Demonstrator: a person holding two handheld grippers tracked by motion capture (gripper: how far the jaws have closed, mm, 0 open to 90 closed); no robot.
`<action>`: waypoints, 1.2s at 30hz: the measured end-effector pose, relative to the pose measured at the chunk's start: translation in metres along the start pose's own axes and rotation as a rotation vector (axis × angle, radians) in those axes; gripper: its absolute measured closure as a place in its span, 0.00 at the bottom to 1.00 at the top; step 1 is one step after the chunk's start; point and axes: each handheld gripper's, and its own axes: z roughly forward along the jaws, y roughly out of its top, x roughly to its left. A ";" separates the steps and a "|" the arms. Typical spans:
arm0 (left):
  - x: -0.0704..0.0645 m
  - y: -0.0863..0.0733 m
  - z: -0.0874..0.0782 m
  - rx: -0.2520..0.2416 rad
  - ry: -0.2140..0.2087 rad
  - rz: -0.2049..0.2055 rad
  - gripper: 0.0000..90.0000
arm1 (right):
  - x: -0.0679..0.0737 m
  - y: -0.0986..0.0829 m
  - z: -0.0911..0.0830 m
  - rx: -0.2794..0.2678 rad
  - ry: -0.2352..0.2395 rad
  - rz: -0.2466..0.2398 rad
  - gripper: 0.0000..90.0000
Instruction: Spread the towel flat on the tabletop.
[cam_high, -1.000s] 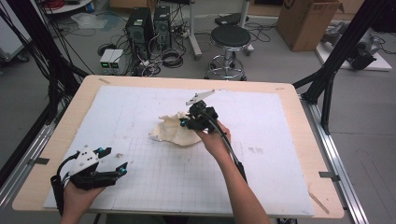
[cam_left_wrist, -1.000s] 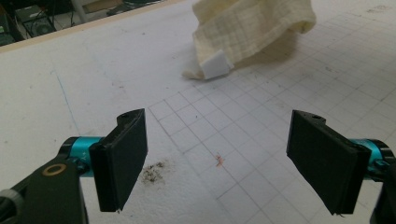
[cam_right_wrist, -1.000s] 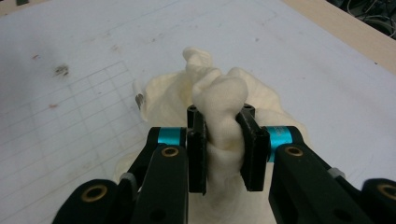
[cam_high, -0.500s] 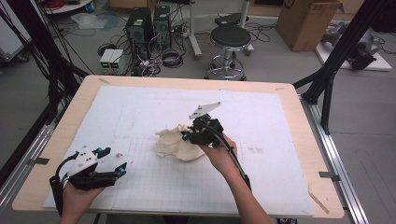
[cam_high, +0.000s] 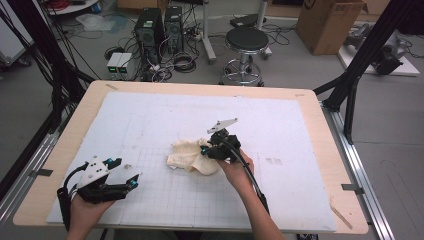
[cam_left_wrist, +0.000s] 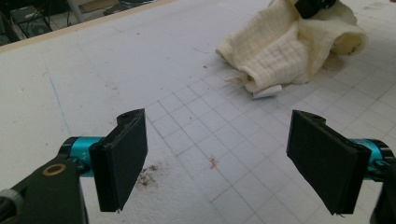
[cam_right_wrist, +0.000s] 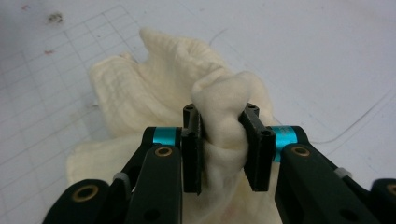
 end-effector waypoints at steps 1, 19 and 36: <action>-0.001 0.000 0.001 -0.002 -0.005 -0.001 0.23 | -0.002 -0.003 0.003 0.004 -0.003 0.007 0.78; -0.028 0.020 0.031 0.008 -0.099 0.017 0.30 | -0.002 -0.032 -0.061 -0.219 0.001 0.007 0.40; -0.028 0.022 0.079 0.091 -0.176 -0.057 0.63 | -0.015 -0.076 -0.051 -0.140 0.031 0.011 0.68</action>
